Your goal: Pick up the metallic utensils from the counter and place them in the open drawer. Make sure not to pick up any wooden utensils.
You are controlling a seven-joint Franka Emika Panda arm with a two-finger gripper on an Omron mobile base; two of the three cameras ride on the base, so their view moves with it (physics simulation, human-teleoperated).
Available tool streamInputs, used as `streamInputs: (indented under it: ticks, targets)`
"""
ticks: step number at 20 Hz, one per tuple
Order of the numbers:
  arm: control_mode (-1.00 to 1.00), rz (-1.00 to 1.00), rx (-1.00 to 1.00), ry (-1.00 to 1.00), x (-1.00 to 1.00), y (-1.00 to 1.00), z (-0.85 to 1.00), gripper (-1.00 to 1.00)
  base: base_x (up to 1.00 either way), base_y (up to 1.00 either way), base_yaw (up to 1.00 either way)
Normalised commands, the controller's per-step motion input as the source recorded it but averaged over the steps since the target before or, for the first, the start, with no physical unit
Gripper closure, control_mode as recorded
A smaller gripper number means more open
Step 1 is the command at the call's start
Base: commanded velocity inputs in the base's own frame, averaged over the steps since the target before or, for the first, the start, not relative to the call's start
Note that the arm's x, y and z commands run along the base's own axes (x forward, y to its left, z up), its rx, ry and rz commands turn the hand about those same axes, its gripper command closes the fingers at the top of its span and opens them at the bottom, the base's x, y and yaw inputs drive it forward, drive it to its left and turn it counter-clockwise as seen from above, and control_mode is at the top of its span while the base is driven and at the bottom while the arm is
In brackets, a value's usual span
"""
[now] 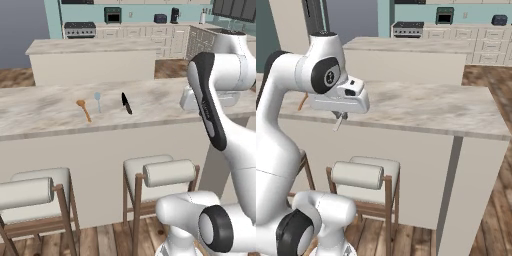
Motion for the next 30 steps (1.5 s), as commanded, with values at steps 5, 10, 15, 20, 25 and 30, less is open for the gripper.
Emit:
streamInputs:
  ticks: [5, 10, 15, 20, 25, 30]
  targets:
    - [1.00, 0.00, 0.00, 0.00, 0.00, 0.00, 0.00, 1.00, -0.66, -0.80, -0.08]
    - [1.00, 0.00, 0.00, 0.00, 0.00, 0.00, 0.00, 1.00, -0.32, -1.00, -0.07]
    - [1.00, 0.00, 0.00, 0.00, 0.00, 0.00, 0.00, 1.00, -0.07, -1.00, -0.04]
    - [1.00, 0.00, 0.00, 0.00, 0.00, 0.00, 0.00, 1.00, 0.20, -1.00, -0.04]
    - [1.00, 0.00, 0.00, 0.00, 0.00, 0.00, 0.00, 1.00, 0.36, -1.00, 0.03]
    - [1.00, 0.00, 0.00, 0.00, 0.00, 0.00, 0.00, 1.00, 0.73, -1.00, 0.14]
